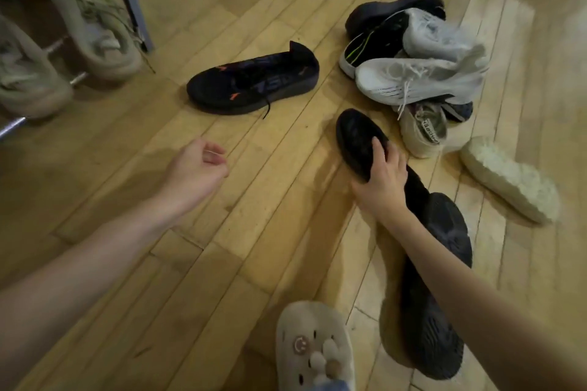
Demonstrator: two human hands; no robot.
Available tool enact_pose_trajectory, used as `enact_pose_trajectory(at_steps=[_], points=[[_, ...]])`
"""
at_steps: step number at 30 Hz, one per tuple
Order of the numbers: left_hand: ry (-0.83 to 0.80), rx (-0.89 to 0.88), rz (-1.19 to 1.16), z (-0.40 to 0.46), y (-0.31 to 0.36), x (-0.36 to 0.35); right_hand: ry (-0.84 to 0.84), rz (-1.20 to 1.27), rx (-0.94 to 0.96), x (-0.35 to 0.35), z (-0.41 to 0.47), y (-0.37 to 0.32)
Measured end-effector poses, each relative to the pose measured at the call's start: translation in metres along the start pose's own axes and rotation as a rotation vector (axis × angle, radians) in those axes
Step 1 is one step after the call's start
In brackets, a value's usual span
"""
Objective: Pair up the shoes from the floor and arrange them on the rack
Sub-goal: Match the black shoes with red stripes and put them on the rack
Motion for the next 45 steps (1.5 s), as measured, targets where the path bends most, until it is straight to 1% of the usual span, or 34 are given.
enact_pose_trajectory(at_steps=[3,7,9,12,15,17,19,20,21,23,25,27,29,33,35,37,40,45], points=[[-0.024,-0.02,0.018,0.002,0.004,-0.008,-0.077,-0.016,-0.164,0.003,0.015,0.035],[-0.053,-0.024,0.004,0.004,0.006,-0.015,-0.059,0.048,-0.213,0.012,0.029,0.043],[-0.06,-0.017,-0.012,0.003,0.004,-0.017,-0.034,0.086,-0.174,0.014,0.029,0.037],[-0.075,0.01,-0.003,0.001,-0.004,-0.016,-0.02,0.086,-0.043,0.013,0.023,0.016],[-0.093,0.019,0.104,0.006,-0.008,-0.009,-0.022,0.134,0.065,0.014,0.016,-0.01],[-0.103,-0.019,0.278,0.017,0.002,0.0,-0.024,0.216,0.113,0.017,0.014,-0.028],[-0.094,-0.086,0.515,0.036,0.021,0.01,-0.014,0.335,0.119,0.021,0.013,-0.039],[-0.08,-0.123,0.595,0.046,0.032,0.016,-0.006,0.391,0.117,0.023,0.013,-0.044],[-0.064,-0.156,0.633,0.058,0.041,0.022,0.01,0.435,0.113,0.024,0.013,-0.048],[-0.023,-0.191,0.631,0.085,0.052,0.031,0.036,0.519,0.074,0.024,0.015,-0.052],[0.005,-0.192,0.637,0.11,0.057,0.033,0.011,0.657,-0.027,0.017,0.02,-0.05],[0.002,-0.182,0.713,0.131,0.062,0.024,-0.034,0.833,-0.147,0.003,0.024,-0.048],[-0.005,-0.168,0.791,0.145,0.064,0.014,-0.036,0.945,-0.211,-0.008,0.025,-0.047],[0.1,-0.161,0.83,0.155,0.067,0.017,0.015,0.851,-0.226,-0.021,0.02,-0.04],[0.113,-0.152,0.83,0.153,0.068,0.02,0.035,0.802,-0.242,-0.026,0.018,-0.036],[0.079,-0.138,0.855,0.152,0.067,0.024,0.057,0.795,-0.266,-0.028,0.016,-0.033],[-0.018,-0.146,0.932,0.142,0.062,0.029,0.091,0.784,-0.294,-0.025,0.01,-0.029],[-0.132,-0.268,1.09,0.1,0.041,0.033,0.117,0.747,-0.22,-0.013,0.001,-0.034]])
Point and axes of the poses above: each hand's wrist, its own z-axis towards the middle knuckle, its own x-axis out of the back of the hand, y = z × x, the point moved 10 cm from there along z, towards the middle knuckle, and after that the axes turned 12 degrees about -y, right-handed, at the moved point
